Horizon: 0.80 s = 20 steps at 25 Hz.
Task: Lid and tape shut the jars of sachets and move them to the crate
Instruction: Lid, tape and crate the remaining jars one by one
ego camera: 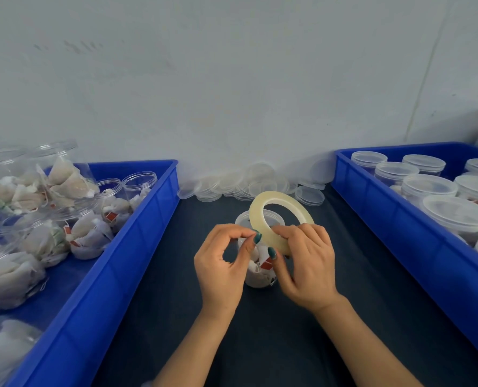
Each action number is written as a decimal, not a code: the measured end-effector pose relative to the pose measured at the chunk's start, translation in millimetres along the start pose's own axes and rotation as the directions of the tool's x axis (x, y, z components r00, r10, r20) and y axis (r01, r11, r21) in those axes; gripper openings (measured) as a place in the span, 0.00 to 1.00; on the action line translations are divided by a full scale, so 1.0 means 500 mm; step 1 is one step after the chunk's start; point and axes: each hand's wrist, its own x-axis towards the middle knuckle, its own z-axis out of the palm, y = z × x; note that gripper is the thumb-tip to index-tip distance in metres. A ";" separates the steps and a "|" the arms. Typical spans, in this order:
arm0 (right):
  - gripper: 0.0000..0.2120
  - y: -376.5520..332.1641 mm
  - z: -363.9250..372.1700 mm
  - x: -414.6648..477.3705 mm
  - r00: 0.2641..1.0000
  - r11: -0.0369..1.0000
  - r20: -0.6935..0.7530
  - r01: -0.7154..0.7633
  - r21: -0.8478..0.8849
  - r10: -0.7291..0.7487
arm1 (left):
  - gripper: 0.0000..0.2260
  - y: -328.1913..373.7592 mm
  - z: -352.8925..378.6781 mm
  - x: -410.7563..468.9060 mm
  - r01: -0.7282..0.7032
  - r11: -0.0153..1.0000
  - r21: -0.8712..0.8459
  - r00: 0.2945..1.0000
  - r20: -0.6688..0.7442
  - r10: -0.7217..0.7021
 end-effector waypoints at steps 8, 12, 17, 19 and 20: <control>0.13 0.011 -0.014 0.012 0.987 0.980 0.071 -0.133 -0.148 0.145 | 0.06 0.008 0.020 -0.015 -0.144 0.988 0.061 0.971 0.201 0.129; 0.14 0.006 -0.015 0.010 0.990 0.989 0.102 -0.081 -0.125 0.094 | 0.20 0.002 0.001 -0.008 -0.050 0.999 0.021 0.989 0.141 0.047; 0.14 0.000 -0.014 0.013 0.994 0.989 0.100 -0.038 -0.141 0.053 | 0.12 0.001 0.002 -0.006 -0.191 0.963 0.193 0.979 0.112 0.172; 0.13 0.002 -0.013 0.011 0.995 0.986 0.097 -0.016 -0.169 0.033 | 0.10 -0.004 0.000 -0.003 -0.239 0.945 0.226 0.971 0.082 0.226; 0.13 0.005 -0.014 0.011 0.995 0.982 0.093 0.000 -0.189 0.018 | 0.11 -0.005 -0.001 -0.002 -0.254 0.937 0.238 0.967 0.076 0.243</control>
